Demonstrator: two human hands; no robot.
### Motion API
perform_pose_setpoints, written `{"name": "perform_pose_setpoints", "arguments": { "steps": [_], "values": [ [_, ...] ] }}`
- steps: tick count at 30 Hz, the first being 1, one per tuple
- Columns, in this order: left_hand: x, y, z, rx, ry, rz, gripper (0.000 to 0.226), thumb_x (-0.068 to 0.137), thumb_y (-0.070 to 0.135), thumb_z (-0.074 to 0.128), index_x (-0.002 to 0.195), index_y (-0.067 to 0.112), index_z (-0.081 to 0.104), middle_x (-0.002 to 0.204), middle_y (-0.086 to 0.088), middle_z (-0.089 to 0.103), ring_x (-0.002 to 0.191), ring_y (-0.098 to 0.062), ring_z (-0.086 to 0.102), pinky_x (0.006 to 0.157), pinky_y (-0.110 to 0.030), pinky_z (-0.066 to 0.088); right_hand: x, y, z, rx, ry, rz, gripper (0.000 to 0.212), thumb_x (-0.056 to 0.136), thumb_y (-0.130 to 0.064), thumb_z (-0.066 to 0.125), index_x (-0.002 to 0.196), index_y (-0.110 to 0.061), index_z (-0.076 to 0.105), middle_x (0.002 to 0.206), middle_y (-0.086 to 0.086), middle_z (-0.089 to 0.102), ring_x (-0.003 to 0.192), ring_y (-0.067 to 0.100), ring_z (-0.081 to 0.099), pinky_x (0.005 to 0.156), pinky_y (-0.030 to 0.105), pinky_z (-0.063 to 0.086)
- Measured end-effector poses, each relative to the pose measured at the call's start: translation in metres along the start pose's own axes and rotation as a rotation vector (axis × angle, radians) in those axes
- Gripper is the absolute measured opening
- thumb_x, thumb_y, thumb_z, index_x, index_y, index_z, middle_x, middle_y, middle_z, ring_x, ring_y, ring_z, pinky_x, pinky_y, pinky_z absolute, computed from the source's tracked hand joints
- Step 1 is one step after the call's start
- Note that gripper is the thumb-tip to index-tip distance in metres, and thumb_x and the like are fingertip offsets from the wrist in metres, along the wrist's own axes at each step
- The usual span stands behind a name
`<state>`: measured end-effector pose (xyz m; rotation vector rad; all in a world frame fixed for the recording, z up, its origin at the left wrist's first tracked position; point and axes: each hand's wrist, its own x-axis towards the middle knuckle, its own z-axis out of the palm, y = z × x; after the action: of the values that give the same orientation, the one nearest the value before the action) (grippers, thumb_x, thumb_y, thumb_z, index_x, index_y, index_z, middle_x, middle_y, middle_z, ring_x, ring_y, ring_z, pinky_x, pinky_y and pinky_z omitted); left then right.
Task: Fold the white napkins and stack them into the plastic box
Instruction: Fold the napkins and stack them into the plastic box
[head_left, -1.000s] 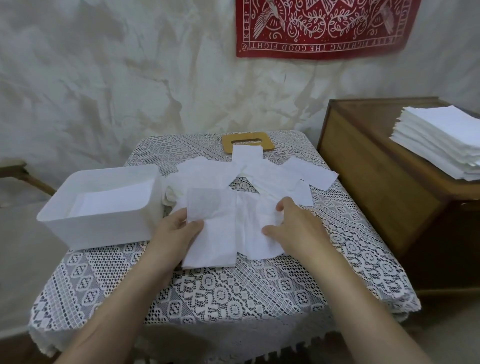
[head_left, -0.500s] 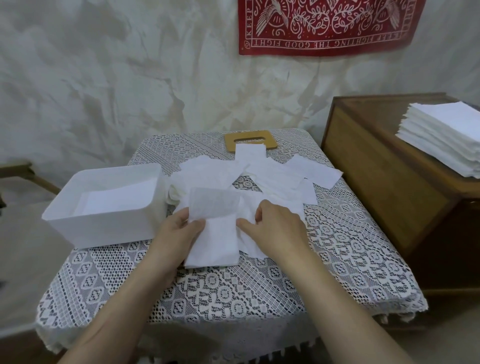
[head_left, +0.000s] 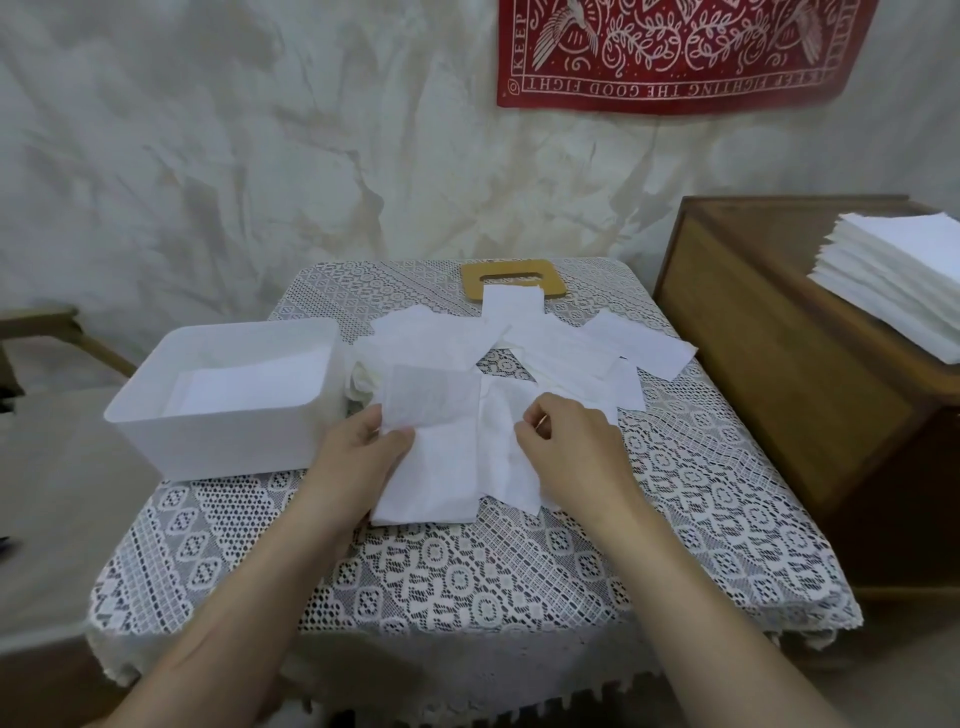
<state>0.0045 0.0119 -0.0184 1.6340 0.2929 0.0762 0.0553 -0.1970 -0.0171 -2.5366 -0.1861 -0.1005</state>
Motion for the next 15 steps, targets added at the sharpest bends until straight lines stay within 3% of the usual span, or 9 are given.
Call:
{"name": "perform_pose_setpoints", "arguments": {
  "steps": [6, 10, 12, 15],
  "values": [
    [0.0, 0.0, -0.003, 0.004, 0.012, 0.003, 0.024, 0.104, 0.011, 0.056, 0.119, 0.025, 0.07, 0.097, 0.007, 0.08, 0.078, -0.009, 0.077, 0.058, -0.022, 0.058, -0.004, -0.005, -0.013, 0.268, 0.125, -0.122, 0.013, 0.097, -0.033, 0.062, 0.085, -0.027, 0.061, 0.074, -0.015, 0.064, 0.071, 0.004, 0.058, 0.064, 0.028, 0.044],
    [-0.001, -0.001, -0.007, 0.001, 0.009, 0.006, 0.026, 0.104, 0.01, 0.055, 0.113, 0.029, 0.071, 0.094, 0.01, 0.08, 0.078, -0.009, 0.077, 0.058, -0.022, 0.058, -0.009, -0.012, -0.012, 0.218, -0.008, -0.159, 0.012, 0.096, -0.037, 0.063, 0.088, -0.028, 0.065, 0.08, -0.016, 0.066, 0.075, -0.002, 0.059, 0.069, 0.023, 0.047],
    [-0.001, -0.001, -0.009, 0.01, 0.004, 0.003, 0.026, 0.104, 0.01, 0.055, 0.11, 0.03, 0.071, 0.097, 0.01, 0.08, 0.082, -0.012, 0.077, 0.063, -0.027, 0.059, -0.011, -0.013, -0.007, 0.203, -0.086, -0.171, 0.015, 0.097, -0.038, 0.062, 0.089, -0.027, 0.067, 0.08, -0.015, 0.067, 0.073, 0.001, 0.059, 0.07, 0.028, 0.05],
    [0.0, -0.001, -0.013, 0.052, 0.006, 0.02, 0.025, 0.105, 0.012, 0.055, 0.11, 0.029, 0.072, 0.099, 0.009, 0.08, 0.085, -0.013, 0.077, 0.067, -0.028, 0.058, -0.011, -0.01, -0.003, 0.146, -0.125, -0.174, 0.031, 0.1, -0.044, 0.057, 0.087, -0.019, 0.07, 0.074, -0.004, 0.067, 0.065, 0.013, 0.058, 0.062, 0.03, 0.043]
  ]
}}
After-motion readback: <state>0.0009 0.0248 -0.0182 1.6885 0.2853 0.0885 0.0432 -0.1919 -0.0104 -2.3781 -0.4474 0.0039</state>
